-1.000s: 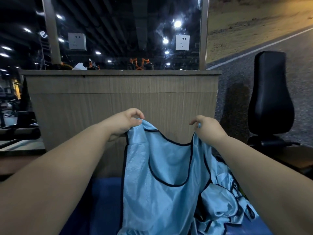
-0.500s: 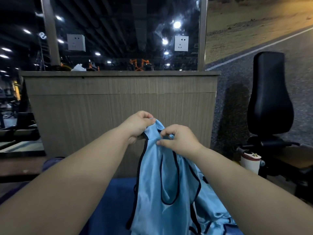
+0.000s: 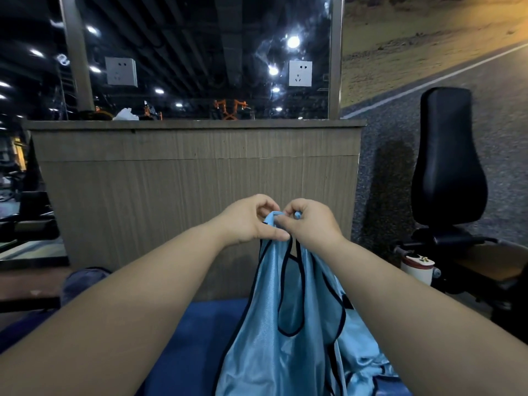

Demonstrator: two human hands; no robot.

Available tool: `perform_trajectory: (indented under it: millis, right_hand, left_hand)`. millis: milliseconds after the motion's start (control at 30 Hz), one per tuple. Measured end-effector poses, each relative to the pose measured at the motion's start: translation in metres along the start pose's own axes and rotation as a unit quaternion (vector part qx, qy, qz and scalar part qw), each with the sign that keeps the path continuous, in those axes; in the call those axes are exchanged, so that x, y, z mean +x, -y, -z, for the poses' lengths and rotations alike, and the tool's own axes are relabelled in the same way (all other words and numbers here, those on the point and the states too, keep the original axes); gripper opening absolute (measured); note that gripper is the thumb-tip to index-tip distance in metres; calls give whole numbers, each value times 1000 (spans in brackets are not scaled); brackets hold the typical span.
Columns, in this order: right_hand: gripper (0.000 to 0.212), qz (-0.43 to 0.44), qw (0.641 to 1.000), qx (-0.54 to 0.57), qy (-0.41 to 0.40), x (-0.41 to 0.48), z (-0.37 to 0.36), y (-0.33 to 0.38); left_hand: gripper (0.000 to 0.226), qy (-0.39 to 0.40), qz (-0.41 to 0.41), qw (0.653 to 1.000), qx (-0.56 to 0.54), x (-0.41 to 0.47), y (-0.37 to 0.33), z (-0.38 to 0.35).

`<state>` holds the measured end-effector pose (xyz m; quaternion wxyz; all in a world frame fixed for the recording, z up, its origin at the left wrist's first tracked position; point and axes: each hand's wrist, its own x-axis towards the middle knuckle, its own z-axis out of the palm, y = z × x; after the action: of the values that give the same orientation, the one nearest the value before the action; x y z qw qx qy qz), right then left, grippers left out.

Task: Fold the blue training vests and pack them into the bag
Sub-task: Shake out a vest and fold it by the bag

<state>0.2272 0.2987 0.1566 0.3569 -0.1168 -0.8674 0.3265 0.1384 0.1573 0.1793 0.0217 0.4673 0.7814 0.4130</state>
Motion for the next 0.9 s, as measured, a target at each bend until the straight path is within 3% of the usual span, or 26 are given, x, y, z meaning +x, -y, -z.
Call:
perform_trajectory:
  millis: [67, 233, 500, 633, 767, 900]
  right_hand:
    - [22, -3, 1000, 1, 5, 0, 1, 0]
    - [26, -17, 999, 39, 29, 2, 4, 0]
    - [10, -24, 995, 52, 86, 4, 14, -4]
    - [43, -24, 991, -21, 131, 9, 23, -10]
    - [47, -33, 987, -93, 129, 16, 35, -19]
    - [44, -65, 993, -51, 85, 18, 43, -28]
  left_hand:
    - [51, -10, 1, 999, 31, 0, -2, -2]
    - [28, -45, -5, 997, 68, 2, -4, 0]
    - [11, -107, 2, 990, 96, 8, 6, 8]
    - [11, -143, 32, 984, 100, 11, 12, 21]
    - [6, -176, 49, 977, 112, 10, 22, 42]
    - [8, -208, 86, 967, 120, 4, 34, 59]
